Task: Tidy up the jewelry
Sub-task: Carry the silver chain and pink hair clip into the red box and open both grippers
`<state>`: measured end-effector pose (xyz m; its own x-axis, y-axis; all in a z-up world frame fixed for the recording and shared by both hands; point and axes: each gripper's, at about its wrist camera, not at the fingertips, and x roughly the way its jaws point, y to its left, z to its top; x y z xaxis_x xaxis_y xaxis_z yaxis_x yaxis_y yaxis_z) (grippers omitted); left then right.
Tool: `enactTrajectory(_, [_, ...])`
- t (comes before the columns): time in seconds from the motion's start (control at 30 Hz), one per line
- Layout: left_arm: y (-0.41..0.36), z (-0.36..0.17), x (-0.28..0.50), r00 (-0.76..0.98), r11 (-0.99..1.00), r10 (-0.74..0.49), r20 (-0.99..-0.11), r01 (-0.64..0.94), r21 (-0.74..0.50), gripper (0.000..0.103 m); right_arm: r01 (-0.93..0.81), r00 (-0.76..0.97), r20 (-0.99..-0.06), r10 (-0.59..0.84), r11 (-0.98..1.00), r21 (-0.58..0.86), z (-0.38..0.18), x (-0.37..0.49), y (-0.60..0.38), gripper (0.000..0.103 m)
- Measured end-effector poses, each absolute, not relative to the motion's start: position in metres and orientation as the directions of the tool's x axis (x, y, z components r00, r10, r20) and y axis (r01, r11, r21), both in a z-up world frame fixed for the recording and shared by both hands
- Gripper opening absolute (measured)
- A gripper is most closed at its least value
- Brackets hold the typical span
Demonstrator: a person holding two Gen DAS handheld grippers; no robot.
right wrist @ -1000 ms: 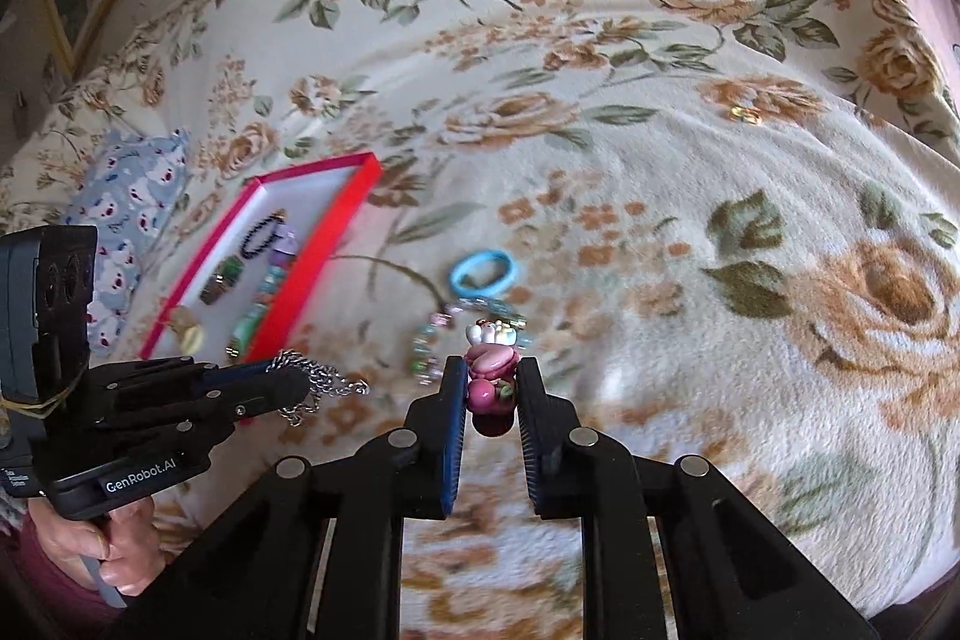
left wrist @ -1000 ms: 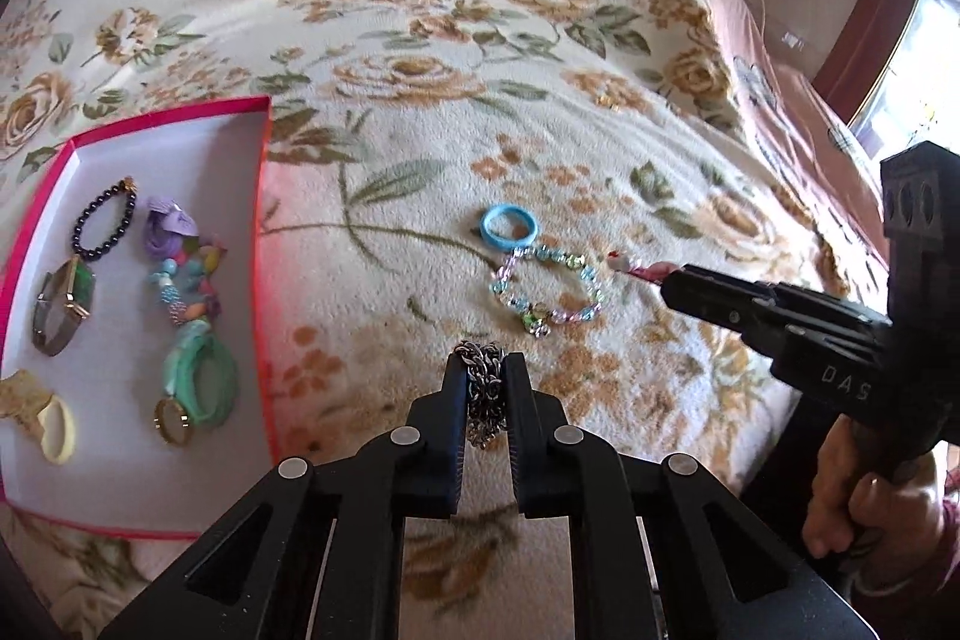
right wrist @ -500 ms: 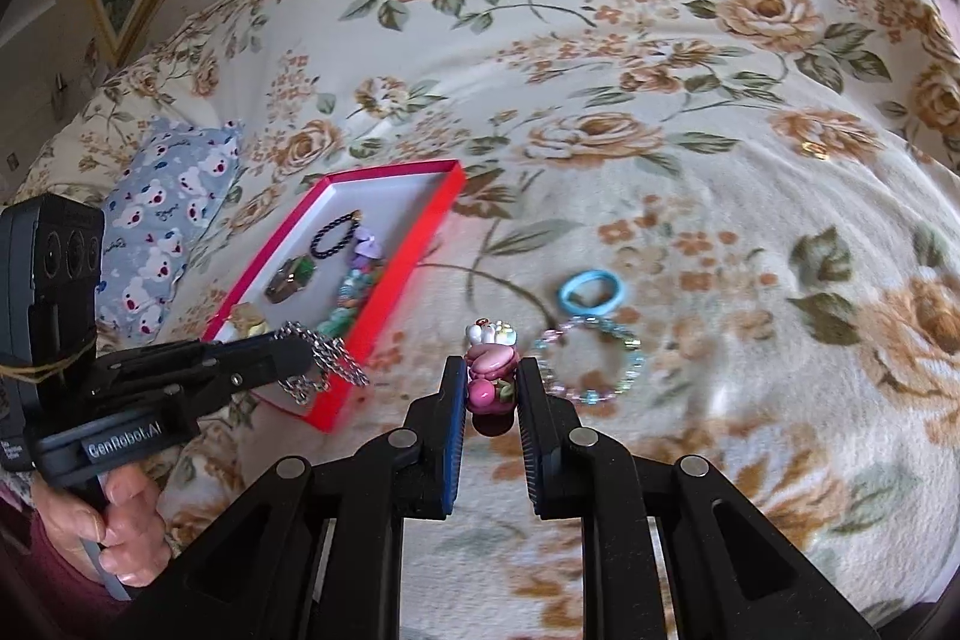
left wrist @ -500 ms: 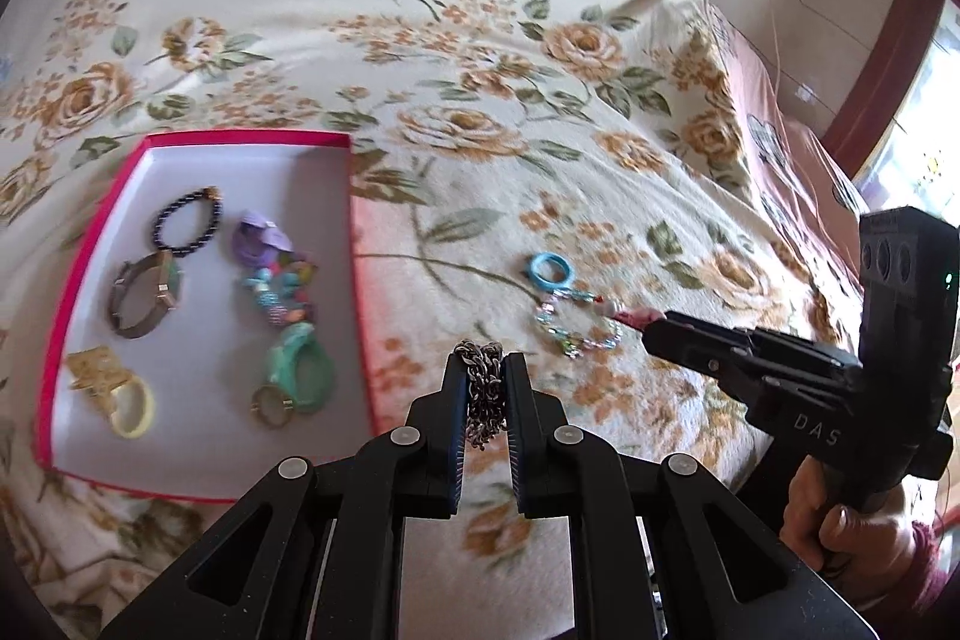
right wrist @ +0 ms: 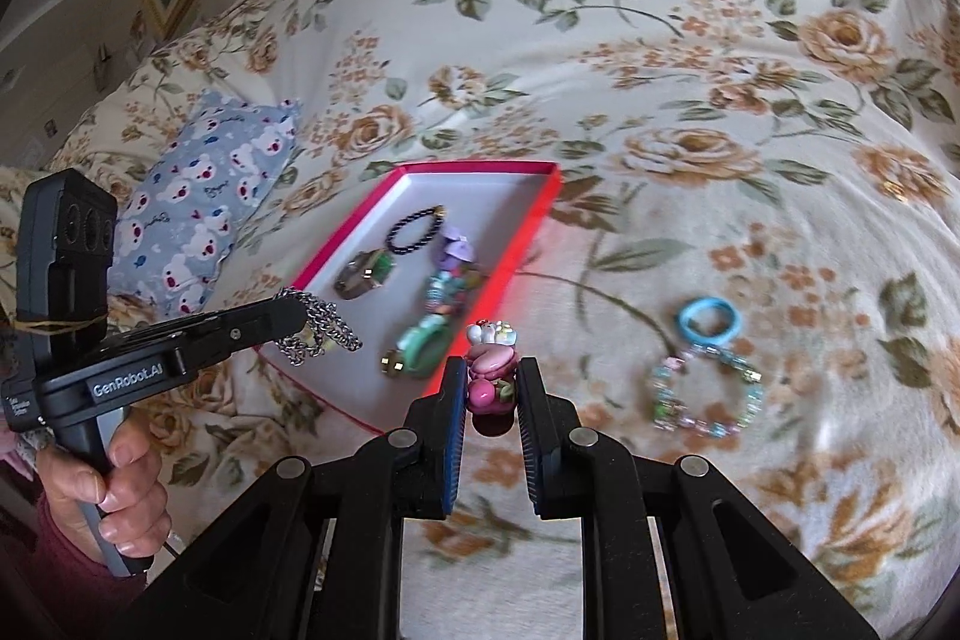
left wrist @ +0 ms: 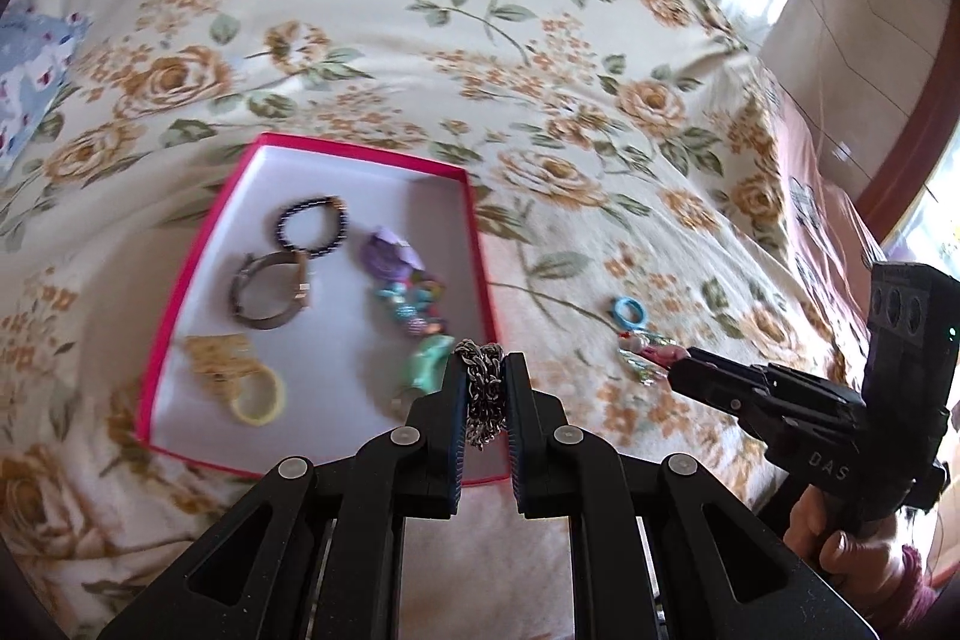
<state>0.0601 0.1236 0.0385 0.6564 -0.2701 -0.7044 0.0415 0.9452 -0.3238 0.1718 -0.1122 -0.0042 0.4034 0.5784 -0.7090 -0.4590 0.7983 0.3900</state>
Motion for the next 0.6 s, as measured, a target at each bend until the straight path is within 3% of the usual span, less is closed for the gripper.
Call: enactTrajectory(0.6, [0.166,0.021,0.070,0.647,0.947,-0.195,-0.737,-0.071,-0.313,0.010,-0.550,0.294,-0.729,0.618,0.733,0.400,-0.031,0.187,-0.032,0.016])
